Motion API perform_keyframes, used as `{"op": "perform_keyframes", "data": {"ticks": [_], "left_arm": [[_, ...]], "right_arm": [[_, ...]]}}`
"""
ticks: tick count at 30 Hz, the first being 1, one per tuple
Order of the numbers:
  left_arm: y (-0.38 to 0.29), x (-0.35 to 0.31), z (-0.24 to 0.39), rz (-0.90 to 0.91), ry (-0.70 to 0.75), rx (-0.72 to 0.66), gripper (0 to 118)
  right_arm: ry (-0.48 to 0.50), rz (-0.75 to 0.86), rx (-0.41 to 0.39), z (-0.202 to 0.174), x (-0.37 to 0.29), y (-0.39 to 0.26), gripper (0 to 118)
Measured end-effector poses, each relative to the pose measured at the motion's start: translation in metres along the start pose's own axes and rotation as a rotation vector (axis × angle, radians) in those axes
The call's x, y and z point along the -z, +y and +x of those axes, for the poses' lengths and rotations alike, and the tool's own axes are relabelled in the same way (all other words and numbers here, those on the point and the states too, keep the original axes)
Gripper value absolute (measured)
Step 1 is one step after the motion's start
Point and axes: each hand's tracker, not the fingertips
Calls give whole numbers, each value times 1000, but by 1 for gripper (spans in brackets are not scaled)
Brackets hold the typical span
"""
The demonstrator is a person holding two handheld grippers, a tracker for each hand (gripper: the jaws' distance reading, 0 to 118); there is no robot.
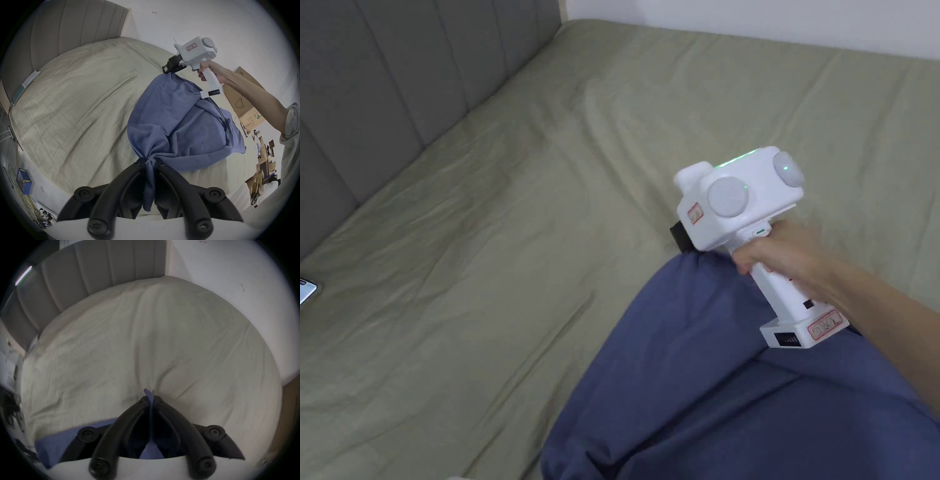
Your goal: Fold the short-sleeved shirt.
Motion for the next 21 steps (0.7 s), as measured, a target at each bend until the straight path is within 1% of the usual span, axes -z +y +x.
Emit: {"op": "perform_keyframes", "data": {"ticks": [1,2,3,4,5,6,7,9,11,13,14,15,17,18,21], "left_arm": [[0,-2,1,3,1,-3,7],[0,-4,2,8,0,-3,7],[0,-7,4,18,2,-6,7],[0,-9,4,26,3,-8,7],[1,-11,5,40,3,-8,7],[3,-15,9,50,14,-12,7],[4,-18,12,59,19,-1,7],[11,-27,22,91,38,38,7],[21,-37,31,129,22,80,7],[36,-47,43,176,21,61,7],[43,-53,50,223,3,82,7],[52,-58,59,245,22,100,7],[73,-68,82,300,48,202,7],[84,-73,91,322,51,209,7],[121,-93,122,388,-16,214,7]], "right_arm": [[2,-16,-34,-3,-1,-2,3],[-17,0,-13,-5,-6,-2,3],[-7,10,7,0,-7,5,3],[22,27,42,3,-16,6,3],[32,60,79,6,-29,7,3],[29,93,90,10,-46,9,3],[22,126,90,15,-70,11,3],[24,191,125,28,-116,15,3],[-5,275,141,41,-170,15,3],[-38,346,175,56,-222,12,3],[-28,380,199,65,-251,8,3],[-42,426,222,73,-282,2,3],[-82,481,251,89,-335,-10,3],[-108,507,263,98,-362,-18,3],[-162,577,324,120,-437,-48,3]]}}
